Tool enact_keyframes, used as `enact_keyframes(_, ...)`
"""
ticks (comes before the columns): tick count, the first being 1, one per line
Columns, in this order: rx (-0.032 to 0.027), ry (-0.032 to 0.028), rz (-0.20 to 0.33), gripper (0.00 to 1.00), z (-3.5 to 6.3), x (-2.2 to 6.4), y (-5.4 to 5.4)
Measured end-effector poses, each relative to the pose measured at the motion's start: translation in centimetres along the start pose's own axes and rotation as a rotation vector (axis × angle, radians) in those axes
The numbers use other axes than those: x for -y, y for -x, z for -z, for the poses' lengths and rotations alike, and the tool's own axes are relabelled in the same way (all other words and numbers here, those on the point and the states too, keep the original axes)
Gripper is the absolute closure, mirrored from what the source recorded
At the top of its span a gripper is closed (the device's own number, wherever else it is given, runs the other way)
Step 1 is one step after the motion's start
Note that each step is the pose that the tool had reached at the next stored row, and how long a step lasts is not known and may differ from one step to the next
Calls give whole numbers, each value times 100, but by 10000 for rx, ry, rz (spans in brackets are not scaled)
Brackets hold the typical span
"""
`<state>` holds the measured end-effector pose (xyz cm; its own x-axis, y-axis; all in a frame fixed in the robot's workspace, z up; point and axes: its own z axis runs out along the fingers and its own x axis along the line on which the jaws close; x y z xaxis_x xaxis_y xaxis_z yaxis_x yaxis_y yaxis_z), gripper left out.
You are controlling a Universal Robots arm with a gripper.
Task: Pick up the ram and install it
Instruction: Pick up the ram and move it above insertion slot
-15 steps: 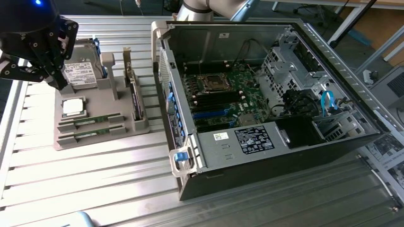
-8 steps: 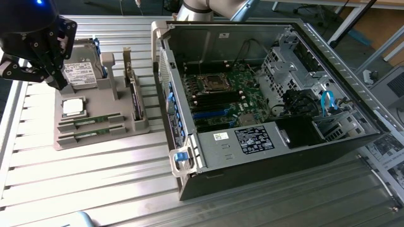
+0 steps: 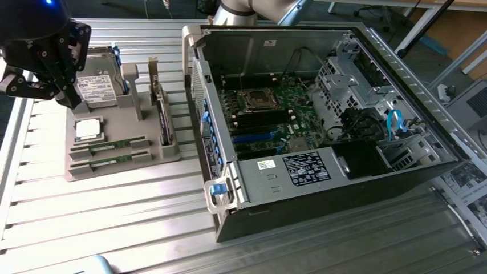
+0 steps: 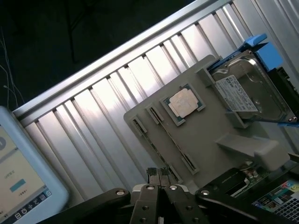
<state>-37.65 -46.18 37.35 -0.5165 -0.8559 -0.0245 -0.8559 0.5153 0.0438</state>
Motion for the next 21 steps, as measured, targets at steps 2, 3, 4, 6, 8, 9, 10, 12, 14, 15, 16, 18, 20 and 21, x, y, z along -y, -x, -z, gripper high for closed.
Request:
enact_keyframes(2, -5, 3, 119, 89, 0, 0, 0)
enact_keyframes(3, -8, 5, 187, 89, 0, 0, 0)
enact_keyframes(4, -10, 6, 236, 89, 0, 0, 0)
enact_keyframes(6, -15, 9, 342, 89, 0, 0, 0)
enact_keyframes(8, -19, 11, 450, 89, -1, 0, 0)
enact_keyframes(9, -22, 12, 506, 89, -1, 0, 0)
enact_keyframes(10, -25, 14, 575, 89, -1, 0, 0)
enact_keyframes(12, -34, 19, 781, 89, -1, 0, 0)
enact_keyframes(14, -39, 22, 892, 89, -1, 0, 0)
enact_keyframes(15, -42, 24, 960, 89, -1, 0, 0)
enact_keyframes(16, -45, 26, 1021, 89, -1, 0, 0)
enact_keyframes(18, -50, 28, 1140, 89, -2, 0, 0)
enact_keyframes(20, -55, 31, 1252, 89, -2, 0, 0)
enact_keyframes(21, -57, 32, 1316, 89, -2, 0, 0)
